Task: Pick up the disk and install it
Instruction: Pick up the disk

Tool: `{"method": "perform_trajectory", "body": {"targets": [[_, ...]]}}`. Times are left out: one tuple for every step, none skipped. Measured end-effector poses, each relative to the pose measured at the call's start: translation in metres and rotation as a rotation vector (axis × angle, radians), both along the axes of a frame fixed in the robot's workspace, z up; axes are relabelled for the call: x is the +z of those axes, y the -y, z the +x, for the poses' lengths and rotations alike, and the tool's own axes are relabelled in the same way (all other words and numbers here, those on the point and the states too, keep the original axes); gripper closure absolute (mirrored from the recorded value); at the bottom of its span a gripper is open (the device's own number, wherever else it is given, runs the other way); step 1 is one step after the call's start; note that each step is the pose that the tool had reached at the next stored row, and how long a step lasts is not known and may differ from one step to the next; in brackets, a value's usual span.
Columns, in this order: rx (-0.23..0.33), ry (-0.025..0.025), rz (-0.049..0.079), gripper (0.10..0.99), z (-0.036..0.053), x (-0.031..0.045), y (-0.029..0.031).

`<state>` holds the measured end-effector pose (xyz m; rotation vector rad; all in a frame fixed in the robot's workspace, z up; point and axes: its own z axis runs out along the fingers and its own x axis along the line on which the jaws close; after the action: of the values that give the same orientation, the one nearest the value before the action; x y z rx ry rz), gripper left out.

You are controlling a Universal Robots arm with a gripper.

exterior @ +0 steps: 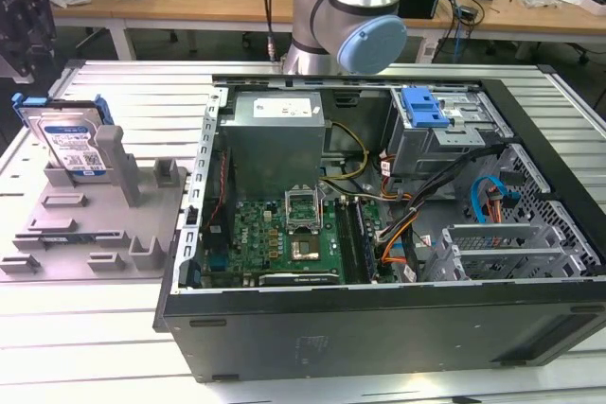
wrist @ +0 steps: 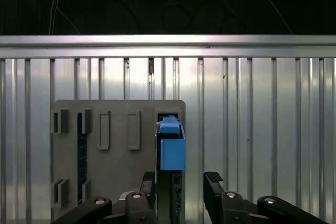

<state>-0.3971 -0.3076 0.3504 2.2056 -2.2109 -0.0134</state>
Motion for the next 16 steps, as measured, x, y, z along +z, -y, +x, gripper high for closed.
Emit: {"method": "perform_trajectory", "body": {"targets": [[0.0,0.0001,0.0,0.588,-0.0009,-0.0006,0.0002],[0.0,0.0001,0.0,0.588,-0.0018,-0.0011,0.0004],[0.0,0.0001,0.0,0.588,-0.0028,-0.0018,0.0006],[0.0,0.0002,0.0,0.588,-0.0034,-0.0024,0.0008],[0.0,0.0002,0.0,0.588,-0.0041,-0.003,0.001],[0.0,0.0002,0.0,0.588,-0.0047,-0.0035,0.0012],[0.0,0.0002,0.0,0.588,-0.0054,-0.0043,0.0016],[0.0,0.0002,0.0,0.588,-0.0059,-0.0049,0.0018],[0.0,0.0002,0.0,0.588,-0.0064,-0.0057,0.0023],[0.0,0.0001,0.0,0.588,-0.0068,-0.0064,0.0028],[0.0,0.0001,0.0,0.588,-0.0074,-0.0076,0.0036],[0.0,0.0001,0.0,0.588,-0.008,-0.0086,0.0045],[0.0,0.0,0.0,0.588,-0.0083,-0.0094,0.0055],[0.0,0.0002,0.0,0.588,-0.0084,-0.01,0.0061],[0.0,0.0002,0.0,0.588,-0.0086,-0.0107,0.0065],[0.0,0.0001,0.0,0.588,-0.009,-0.012,0.0069]]}}
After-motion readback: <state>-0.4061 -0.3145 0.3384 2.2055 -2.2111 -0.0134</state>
